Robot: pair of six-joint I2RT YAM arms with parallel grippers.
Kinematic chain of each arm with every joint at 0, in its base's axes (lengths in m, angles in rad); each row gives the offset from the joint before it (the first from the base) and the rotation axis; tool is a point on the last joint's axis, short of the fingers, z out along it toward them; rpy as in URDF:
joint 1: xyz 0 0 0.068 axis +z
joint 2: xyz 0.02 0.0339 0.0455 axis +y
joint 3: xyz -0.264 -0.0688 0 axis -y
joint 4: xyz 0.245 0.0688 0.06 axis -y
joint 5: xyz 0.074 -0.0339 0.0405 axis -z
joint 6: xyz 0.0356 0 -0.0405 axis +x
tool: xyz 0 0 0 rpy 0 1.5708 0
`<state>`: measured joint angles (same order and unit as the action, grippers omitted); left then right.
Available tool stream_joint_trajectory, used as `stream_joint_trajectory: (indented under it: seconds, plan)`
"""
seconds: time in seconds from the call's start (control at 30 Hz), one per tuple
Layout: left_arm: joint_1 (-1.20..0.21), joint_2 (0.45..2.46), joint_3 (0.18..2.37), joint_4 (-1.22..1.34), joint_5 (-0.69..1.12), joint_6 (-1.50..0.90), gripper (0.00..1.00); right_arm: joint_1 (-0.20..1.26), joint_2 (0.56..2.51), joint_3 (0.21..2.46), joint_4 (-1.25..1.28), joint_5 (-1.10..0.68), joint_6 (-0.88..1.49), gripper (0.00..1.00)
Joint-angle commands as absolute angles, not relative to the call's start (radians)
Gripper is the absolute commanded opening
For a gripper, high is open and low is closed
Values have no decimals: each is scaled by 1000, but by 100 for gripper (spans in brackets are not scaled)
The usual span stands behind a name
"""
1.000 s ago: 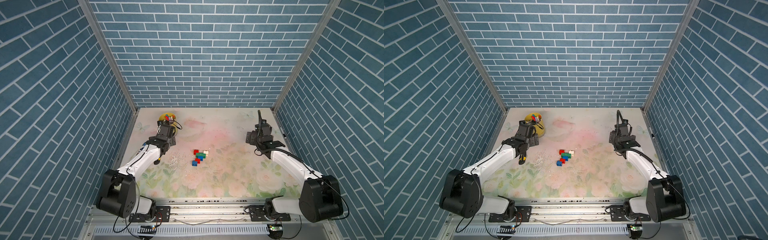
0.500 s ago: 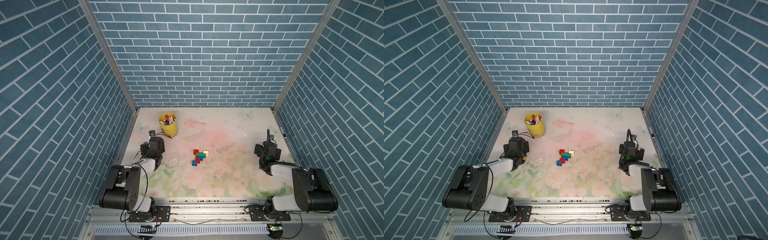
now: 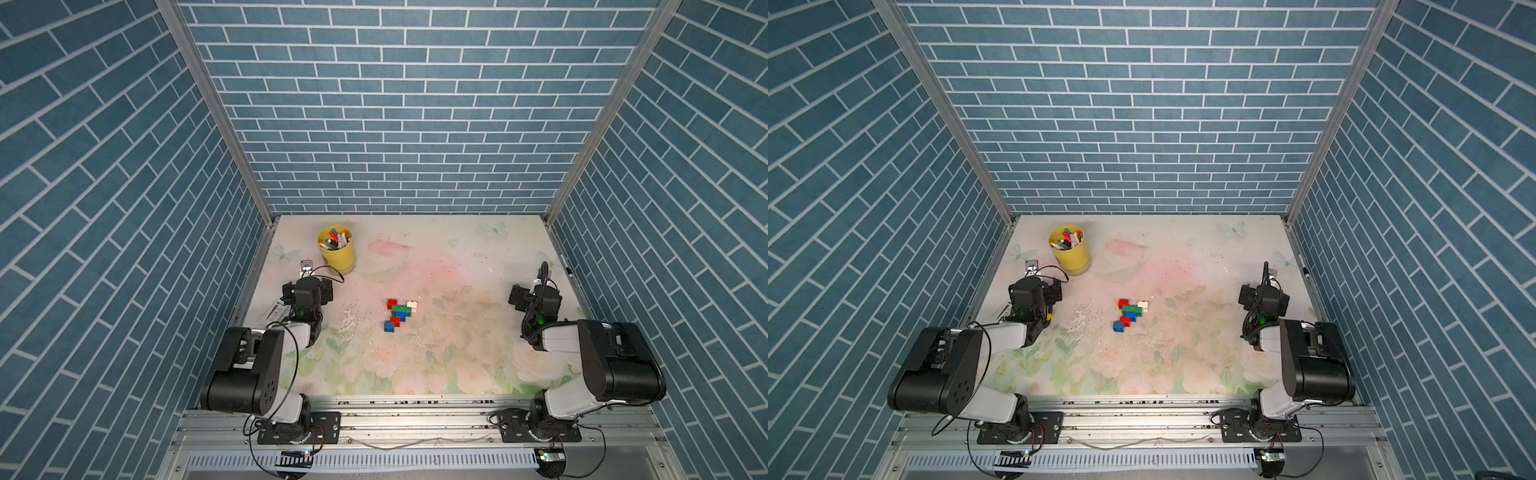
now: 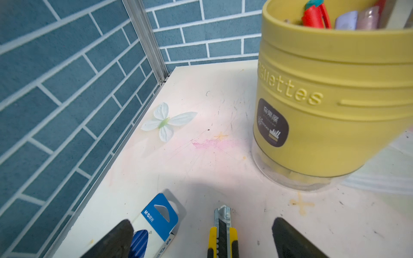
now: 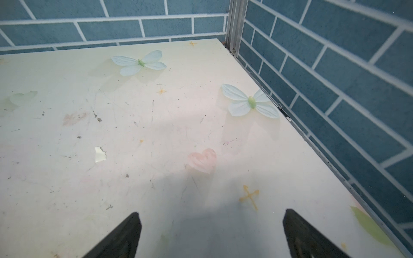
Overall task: Assemble the letter y with lego
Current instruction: Reset both arms
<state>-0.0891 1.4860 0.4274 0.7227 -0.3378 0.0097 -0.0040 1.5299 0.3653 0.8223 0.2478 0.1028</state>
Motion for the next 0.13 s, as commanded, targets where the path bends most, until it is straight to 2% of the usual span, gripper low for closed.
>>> stream_joint_trajectory:
  seconds: [0.0, 0.1]
  plan:
    - [-80, 1499, 398, 792, -338, 12, 99, -7, 1532, 391, 849, 227, 81, 99]
    - [-80, 1505, 394, 804, -340, 14, 100, -8, 1531, 387, 855, 228, 81, 99]
